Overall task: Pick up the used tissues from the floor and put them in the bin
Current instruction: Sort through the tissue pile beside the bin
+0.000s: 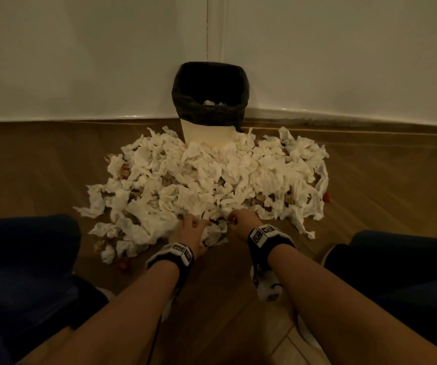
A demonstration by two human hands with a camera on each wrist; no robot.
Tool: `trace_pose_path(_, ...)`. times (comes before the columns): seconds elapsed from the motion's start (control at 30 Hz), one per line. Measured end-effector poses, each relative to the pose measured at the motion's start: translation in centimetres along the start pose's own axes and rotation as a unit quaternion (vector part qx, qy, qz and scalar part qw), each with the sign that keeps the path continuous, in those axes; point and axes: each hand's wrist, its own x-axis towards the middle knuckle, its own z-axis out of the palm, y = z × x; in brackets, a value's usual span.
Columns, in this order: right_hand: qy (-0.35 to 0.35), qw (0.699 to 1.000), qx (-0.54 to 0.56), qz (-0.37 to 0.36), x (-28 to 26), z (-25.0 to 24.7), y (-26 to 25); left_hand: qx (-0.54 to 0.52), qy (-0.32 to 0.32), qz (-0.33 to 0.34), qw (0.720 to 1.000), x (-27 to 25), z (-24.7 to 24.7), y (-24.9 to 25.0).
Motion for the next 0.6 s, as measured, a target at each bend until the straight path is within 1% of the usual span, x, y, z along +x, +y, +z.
trace_pose_path(0.17,-0.012,1.0,-0.014,-0.007,0.2,0.6,-0.6,0.019,-0.013,-0.022,0.999,0.5,0.7,-0.4)
trace_pose_path(0.33,-0.003,1.0,-0.02,-0.017,0.4,1.3,-1.5,0.037,-0.049,-0.012,0.998,0.9,1.4,-0.6)
trace_pose_path(0.43,-0.011,1.0,-0.021,-0.014,0.5,2.0,-1.7,0.042,-0.042,0.0,0.998,1.1,1.7,-0.8)
trace_pose_path(0.6,-0.012,0.999,-0.037,0.001,1.0,3.5,-1.7,0.007,-0.067,-0.011,0.998,1.5,1.8,-1.4)
